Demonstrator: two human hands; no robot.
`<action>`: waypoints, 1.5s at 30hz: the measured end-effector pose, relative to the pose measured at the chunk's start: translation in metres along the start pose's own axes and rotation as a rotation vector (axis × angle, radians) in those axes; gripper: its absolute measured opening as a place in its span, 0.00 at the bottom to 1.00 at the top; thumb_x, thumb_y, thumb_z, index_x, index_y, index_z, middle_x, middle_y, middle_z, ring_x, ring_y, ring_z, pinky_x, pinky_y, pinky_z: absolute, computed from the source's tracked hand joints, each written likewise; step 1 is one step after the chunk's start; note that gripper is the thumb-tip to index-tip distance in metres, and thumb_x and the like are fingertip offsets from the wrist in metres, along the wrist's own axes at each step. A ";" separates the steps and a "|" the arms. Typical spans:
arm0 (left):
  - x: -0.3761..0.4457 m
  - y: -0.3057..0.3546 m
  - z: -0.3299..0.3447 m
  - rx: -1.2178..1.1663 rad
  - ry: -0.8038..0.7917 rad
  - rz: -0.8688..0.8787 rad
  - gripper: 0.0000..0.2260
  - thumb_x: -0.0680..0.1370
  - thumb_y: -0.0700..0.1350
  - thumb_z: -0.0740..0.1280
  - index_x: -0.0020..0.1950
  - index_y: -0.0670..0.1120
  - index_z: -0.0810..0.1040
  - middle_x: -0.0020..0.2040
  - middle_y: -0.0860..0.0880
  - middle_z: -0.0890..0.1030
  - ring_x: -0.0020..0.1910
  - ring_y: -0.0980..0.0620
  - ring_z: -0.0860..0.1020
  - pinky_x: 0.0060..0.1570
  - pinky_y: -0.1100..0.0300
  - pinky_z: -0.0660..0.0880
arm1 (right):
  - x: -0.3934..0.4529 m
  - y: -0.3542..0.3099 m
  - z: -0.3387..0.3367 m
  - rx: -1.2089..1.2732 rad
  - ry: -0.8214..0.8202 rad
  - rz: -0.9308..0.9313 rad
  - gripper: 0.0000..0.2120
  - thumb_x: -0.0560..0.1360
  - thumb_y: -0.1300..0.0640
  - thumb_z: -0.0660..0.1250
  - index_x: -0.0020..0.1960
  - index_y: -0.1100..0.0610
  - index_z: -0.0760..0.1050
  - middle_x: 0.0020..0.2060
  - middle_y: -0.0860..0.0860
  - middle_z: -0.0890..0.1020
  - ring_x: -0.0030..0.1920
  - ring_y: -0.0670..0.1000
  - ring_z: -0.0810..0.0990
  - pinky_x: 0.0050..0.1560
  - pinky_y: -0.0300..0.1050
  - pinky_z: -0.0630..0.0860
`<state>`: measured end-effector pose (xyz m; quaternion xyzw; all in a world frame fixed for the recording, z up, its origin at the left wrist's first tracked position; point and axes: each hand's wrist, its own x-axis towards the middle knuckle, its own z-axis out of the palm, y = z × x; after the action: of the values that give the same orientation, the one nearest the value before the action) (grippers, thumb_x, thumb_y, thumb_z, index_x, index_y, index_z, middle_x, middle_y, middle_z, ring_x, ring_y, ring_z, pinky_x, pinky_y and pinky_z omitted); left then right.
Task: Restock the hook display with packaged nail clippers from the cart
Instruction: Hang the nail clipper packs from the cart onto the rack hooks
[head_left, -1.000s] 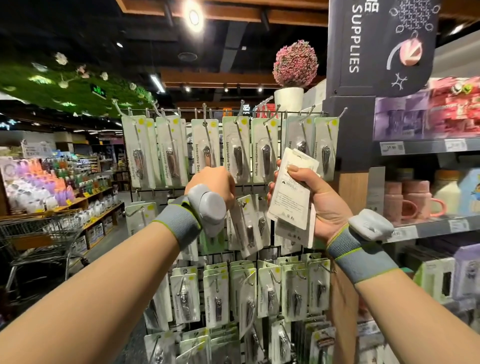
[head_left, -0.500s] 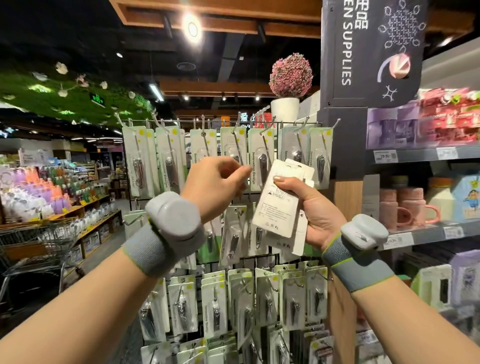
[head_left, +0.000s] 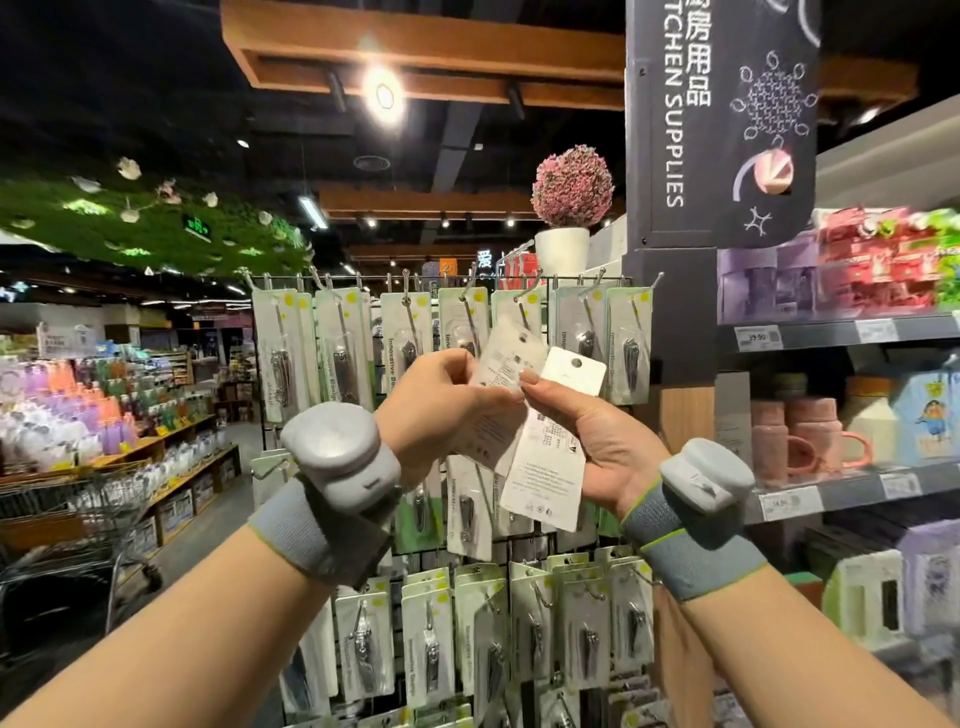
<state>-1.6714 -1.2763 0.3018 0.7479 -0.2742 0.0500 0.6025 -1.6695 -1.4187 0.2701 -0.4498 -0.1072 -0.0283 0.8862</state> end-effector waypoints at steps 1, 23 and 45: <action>0.000 0.001 -0.002 -0.054 -0.007 -0.023 0.10 0.74 0.36 0.69 0.54 0.37 0.74 0.48 0.41 0.81 0.38 0.48 0.78 0.28 0.60 0.75 | 0.000 0.000 0.000 0.015 0.002 0.009 0.09 0.75 0.65 0.63 0.40 0.62 0.80 0.34 0.58 0.83 0.31 0.54 0.82 0.35 0.53 0.81; -0.003 -0.001 -0.040 -0.375 0.019 -0.083 0.02 0.74 0.38 0.67 0.46 0.42 0.78 0.38 0.47 0.82 0.38 0.50 0.80 0.30 0.60 0.75 | 0.007 -0.005 0.017 -0.066 0.032 -0.035 0.04 0.74 0.68 0.64 0.41 0.64 0.76 0.27 0.55 0.79 0.25 0.49 0.80 0.29 0.43 0.80; -0.020 -0.018 -0.080 -0.287 0.125 -0.084 0.08 0.78 0.46 0.63 0.41 0.45 0.73 0.32 0.51 0.76 0.31 0.55 0.74 0.37 0.60 0.71 | 0.010 0.007 0.028 -0.129 -0.057 -0.058 0.04 0.70 0.69 0.65 0.44 0.64 0.76 0.28 0.55 0.80 0.27 0.50 0.81 0.31 0.44 0.81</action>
<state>-1.6594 -1.1929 0.2991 0.6603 -0.2092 0.0316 0.7206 -1.6629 -1.3910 0.2829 -0.5031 -0.1433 -0.0479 0.8509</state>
